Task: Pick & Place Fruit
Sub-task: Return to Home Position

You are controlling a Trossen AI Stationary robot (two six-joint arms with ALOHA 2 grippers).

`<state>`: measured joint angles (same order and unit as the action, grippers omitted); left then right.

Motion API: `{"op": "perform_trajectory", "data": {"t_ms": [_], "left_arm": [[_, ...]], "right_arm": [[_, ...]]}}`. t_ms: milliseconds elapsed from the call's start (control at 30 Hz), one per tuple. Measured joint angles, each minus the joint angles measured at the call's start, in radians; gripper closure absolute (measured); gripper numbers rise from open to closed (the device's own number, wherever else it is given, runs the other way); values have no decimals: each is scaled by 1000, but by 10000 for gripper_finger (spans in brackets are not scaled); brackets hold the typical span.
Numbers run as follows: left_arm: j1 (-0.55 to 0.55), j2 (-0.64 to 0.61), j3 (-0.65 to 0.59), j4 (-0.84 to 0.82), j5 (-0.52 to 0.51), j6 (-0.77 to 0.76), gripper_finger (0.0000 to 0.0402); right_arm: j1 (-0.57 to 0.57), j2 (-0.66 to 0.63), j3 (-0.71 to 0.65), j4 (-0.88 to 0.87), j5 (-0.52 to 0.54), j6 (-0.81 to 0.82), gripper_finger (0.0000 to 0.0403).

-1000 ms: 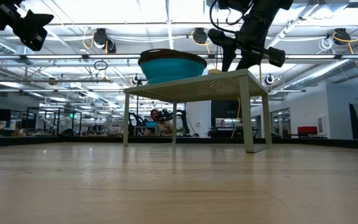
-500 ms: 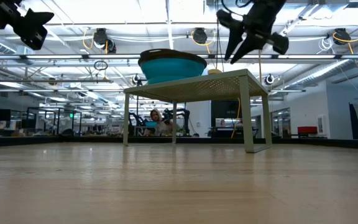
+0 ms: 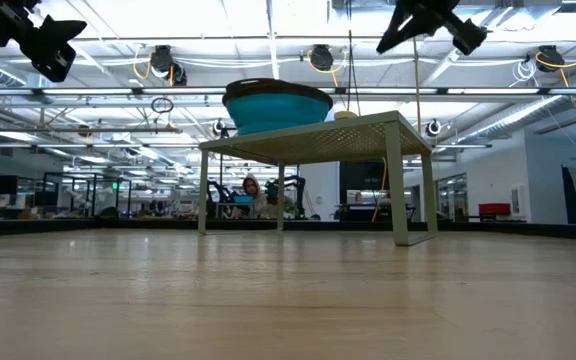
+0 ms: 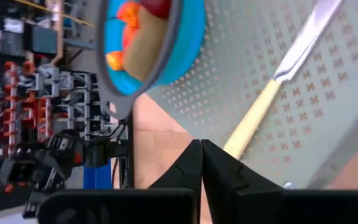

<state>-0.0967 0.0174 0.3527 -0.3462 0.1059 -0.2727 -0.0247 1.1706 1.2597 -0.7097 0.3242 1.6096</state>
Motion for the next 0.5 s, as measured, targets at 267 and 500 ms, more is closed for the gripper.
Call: {"op": "perform_trajectory", "data": {"t_ms": [267,500], "left_arm": [[0,0,0,0,0,-42,167],[0,0,0,0,0,-50,167]], "right_arm": [[59,-54,0,18,126,-183,402],[60,-57,0,111,120,-574,402]]}}
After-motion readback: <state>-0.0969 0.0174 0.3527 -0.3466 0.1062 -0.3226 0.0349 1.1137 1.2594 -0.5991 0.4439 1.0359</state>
